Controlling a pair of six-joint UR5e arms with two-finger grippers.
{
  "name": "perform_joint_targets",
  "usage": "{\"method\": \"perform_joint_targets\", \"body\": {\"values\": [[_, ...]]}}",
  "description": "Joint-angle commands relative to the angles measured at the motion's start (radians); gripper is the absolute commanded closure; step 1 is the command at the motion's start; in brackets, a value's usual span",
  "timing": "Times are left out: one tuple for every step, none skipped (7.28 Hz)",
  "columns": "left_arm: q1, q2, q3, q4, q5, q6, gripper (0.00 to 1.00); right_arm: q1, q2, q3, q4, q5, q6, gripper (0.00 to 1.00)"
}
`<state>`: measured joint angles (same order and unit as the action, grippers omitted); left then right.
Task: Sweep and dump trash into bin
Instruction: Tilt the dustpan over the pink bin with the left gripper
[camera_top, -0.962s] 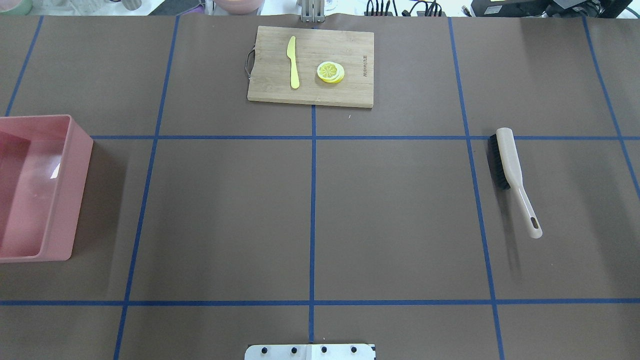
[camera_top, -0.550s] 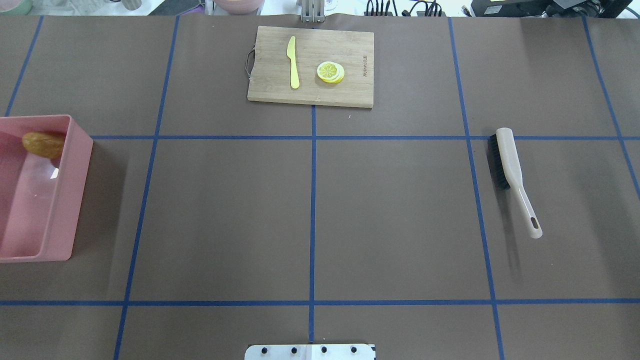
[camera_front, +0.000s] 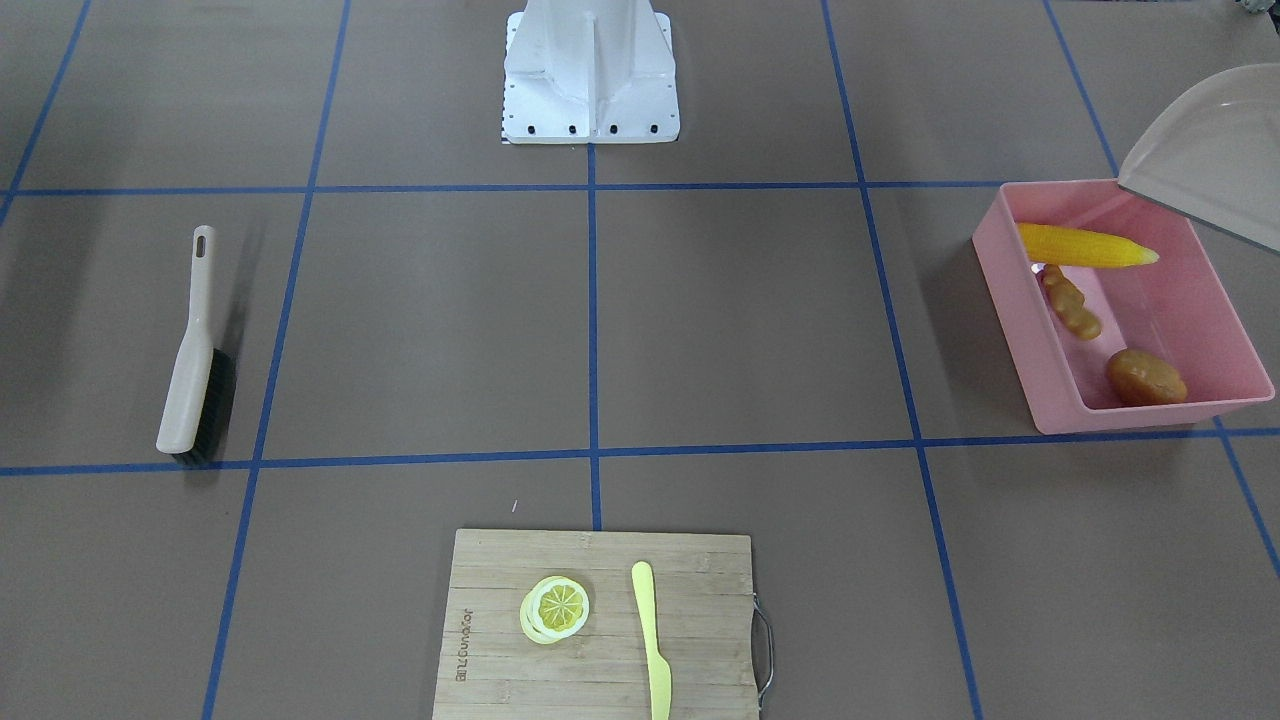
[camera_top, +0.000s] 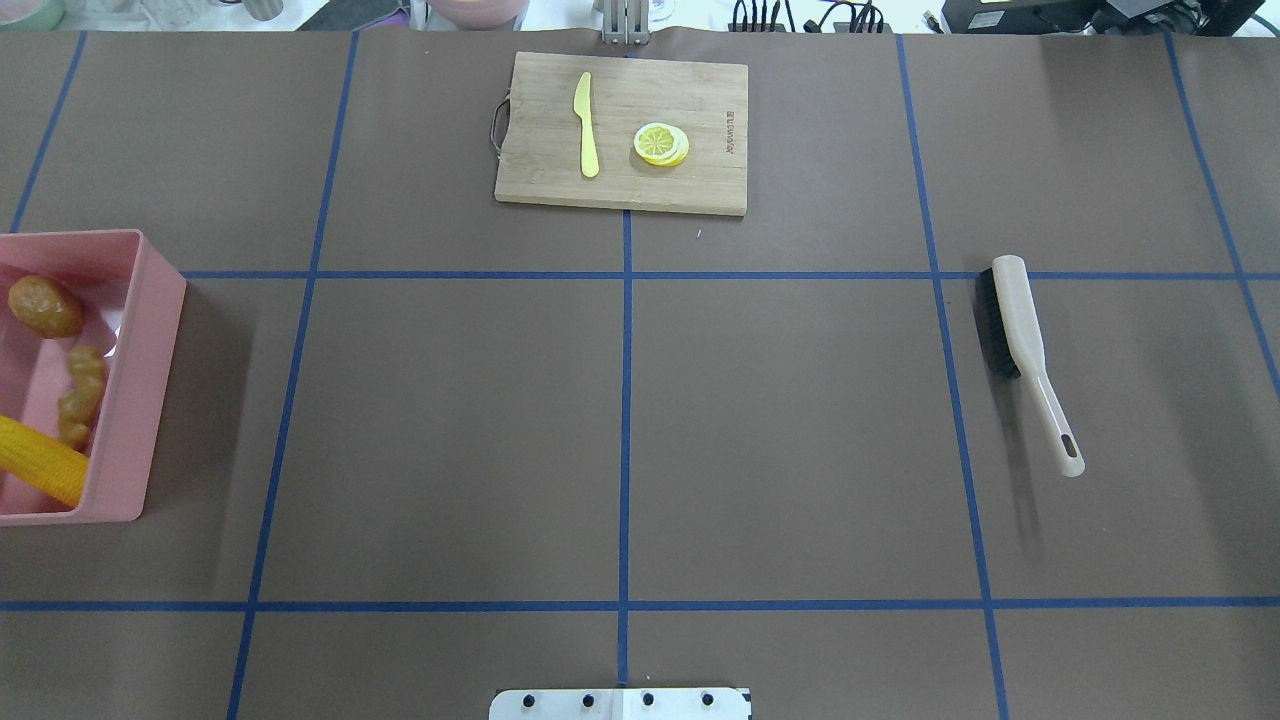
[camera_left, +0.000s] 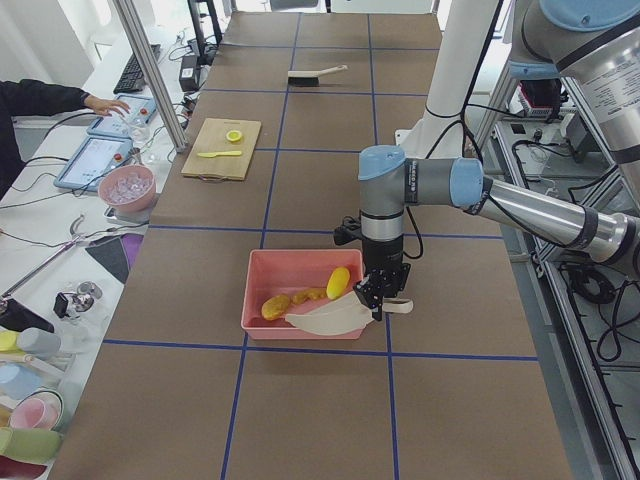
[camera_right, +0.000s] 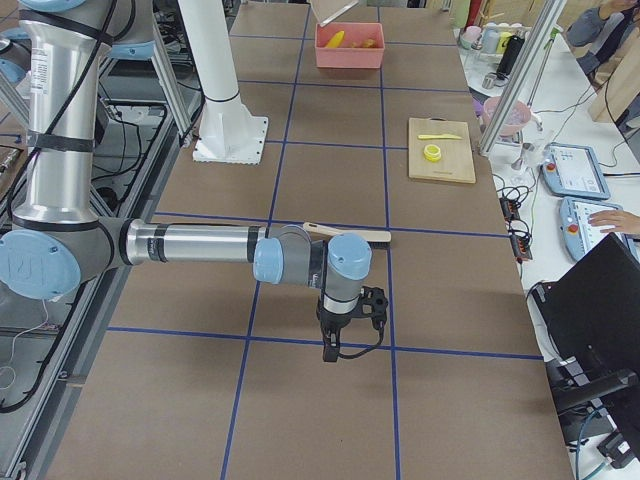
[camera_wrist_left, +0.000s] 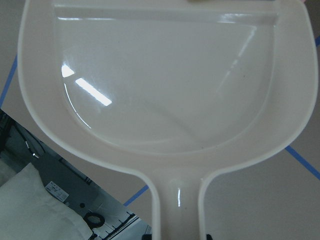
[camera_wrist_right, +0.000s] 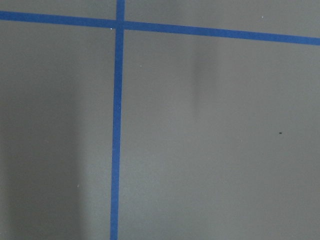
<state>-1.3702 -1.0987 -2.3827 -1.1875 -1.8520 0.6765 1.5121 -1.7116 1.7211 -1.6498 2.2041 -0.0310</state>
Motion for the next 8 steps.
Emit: {"method": "perform_joint_targets", "body": {"values": [[-0.009, -0.004, -0.004, 0.006, 0.004, 0.002, 1.00, -0.001, 0.001, 0.002, -0.022, 0.005, -0.001, 0.00], [-0.030, -0.003, -0.007, 0.006, 0.002, 0.000, 1.00, -0.003, 0.004, 0.000, -0.021, 0.005, -0.001, 0.00], [-0.085, -0.004, -0.006, -0.009, -0.003, 0.000, 1.00, -0.003, 0.003, -0.002, -0.022, 0.011, 0.000, 0.00], [-0.157, -0.004, 0.011, -0.103, -0.009, 0.000, 1.00, -0.004, 0.003, -0.009, -0.024, 0.009, -0.001, 0.00], [-0.191, -0.010, 0.037, -0.221, -0.021, -0.002, 1.00, -0.004, 0.001, -0.023, -0.027, 0.016, -0.001, 0.00], [-0.240, -0.029, 0.080, -0.345, -0.070, -0.017, 1.00, -0.004, 0.000, -0.056, -0.019, 0.017, 0.000, 0.00], [-0.259, -0.049, 0.120, -0.427, -0.084, -0.067, 1.00, -0.004, 0.006, -0.064, -0.018, 0.028, -0.003, 0.00], [-0.254, -0.071, 0.152, -0.482, -0.134, -0.194, 1.00, -0.004, 0.006, -0.066, -0.018, 0.035, -0.003, 0.00]]}}
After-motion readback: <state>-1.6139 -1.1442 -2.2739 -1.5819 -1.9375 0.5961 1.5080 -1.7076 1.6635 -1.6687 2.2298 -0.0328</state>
